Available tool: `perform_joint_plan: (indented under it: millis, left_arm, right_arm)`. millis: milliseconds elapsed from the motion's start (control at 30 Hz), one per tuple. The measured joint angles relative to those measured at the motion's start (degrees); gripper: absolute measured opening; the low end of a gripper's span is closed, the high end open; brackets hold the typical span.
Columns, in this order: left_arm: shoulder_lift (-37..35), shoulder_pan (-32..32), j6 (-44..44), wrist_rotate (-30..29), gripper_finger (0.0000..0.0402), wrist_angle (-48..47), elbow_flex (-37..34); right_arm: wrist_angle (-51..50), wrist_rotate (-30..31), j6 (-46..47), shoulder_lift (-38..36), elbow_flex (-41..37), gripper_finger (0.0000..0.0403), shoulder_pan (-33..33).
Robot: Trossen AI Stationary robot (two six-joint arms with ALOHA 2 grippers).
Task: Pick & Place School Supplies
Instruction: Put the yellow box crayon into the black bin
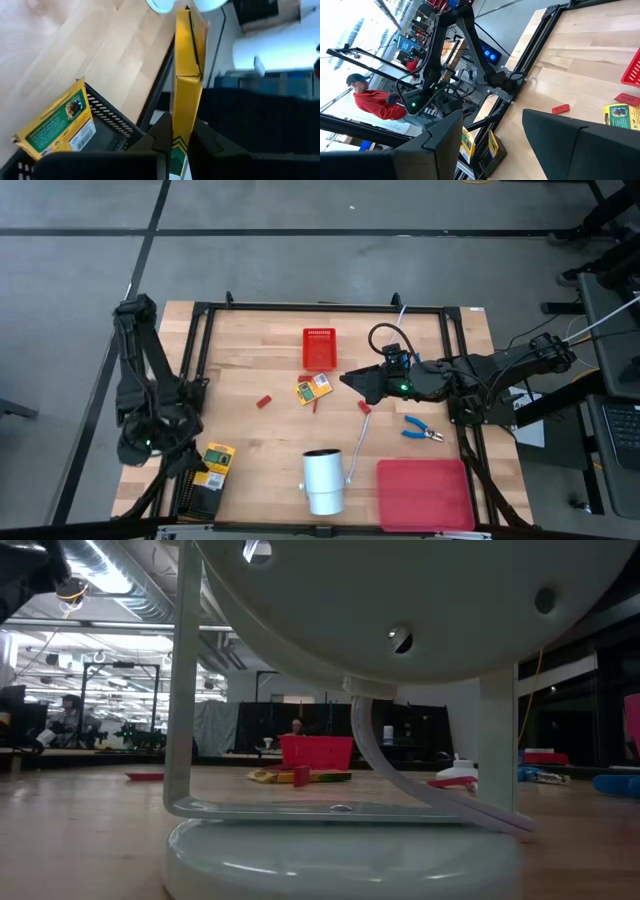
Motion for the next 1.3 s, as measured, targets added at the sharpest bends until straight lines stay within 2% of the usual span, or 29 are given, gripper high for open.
perform_joint_plan:
  millis: [133, 433, 633, 900, 1300]
  left_arm:
    - [3.7, -2.85, -6.89, -5.72, 0.0026, -0.04, 0.0]
    - [11.0, -8.1, -18.51, -5.43, 0.0026, -1.46, 0.0]
    - [12.53, -9.36, -18.78, -2.57, 0.0036, 0.27, -0.02]
    - [13.25, -9.35, -17.26, -4.6, 0.0068, 0.21, -0.02]
    - [13.25, -9.35, -17.69, -2.24, 0.0111, -2.05, -0.02]
  right_arm:
    - [-0.02, -0.01, 0.0, 0.0, 0.0, 0.0212, 0.0]
    - [-0.02, -1.15, 0.6, 0.0, 0.0, 0.0212, 0.0]
    - [0.02, -1.33, 0.63, 0.0, 0.0, 0.0212, -0.01]
    - [0.66, -1.52, 0.81, 0.0, 0.0, 0.0212, 0.45]
    - [0.72, -1.3, 1.22, 0.0, 0.0, 0.0212, 0.98]
